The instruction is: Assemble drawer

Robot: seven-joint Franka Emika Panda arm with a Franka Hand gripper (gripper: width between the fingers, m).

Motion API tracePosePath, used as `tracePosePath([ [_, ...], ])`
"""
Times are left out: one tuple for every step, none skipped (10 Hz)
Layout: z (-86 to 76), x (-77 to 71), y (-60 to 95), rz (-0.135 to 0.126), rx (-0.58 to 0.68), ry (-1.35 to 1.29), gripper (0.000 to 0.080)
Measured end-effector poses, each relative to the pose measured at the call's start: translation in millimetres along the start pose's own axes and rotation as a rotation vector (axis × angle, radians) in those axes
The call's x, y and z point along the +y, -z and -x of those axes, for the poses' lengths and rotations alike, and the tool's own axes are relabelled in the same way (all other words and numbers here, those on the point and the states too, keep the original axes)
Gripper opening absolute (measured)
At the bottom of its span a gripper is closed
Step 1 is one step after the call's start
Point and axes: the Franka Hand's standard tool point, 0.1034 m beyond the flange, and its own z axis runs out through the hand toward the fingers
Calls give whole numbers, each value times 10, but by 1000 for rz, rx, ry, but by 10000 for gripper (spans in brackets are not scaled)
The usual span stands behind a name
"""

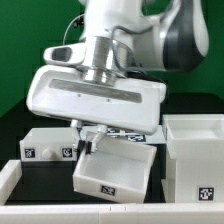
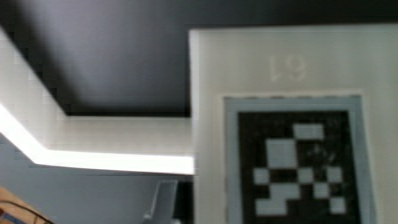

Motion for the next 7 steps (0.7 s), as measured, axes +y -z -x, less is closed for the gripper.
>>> tracePosePath([
  [-69,240,39,17,15,94,36],
  [-74,478,65,15,15,122,36],
  [-18,551,64,10,13,114,36],
  [14,669,51,20,22,138,36],
  [71,810,20,27,20,119,36],
  [135,695,-10,17,8,45,36],
  [137,600,-8,10,5,55,36],
])
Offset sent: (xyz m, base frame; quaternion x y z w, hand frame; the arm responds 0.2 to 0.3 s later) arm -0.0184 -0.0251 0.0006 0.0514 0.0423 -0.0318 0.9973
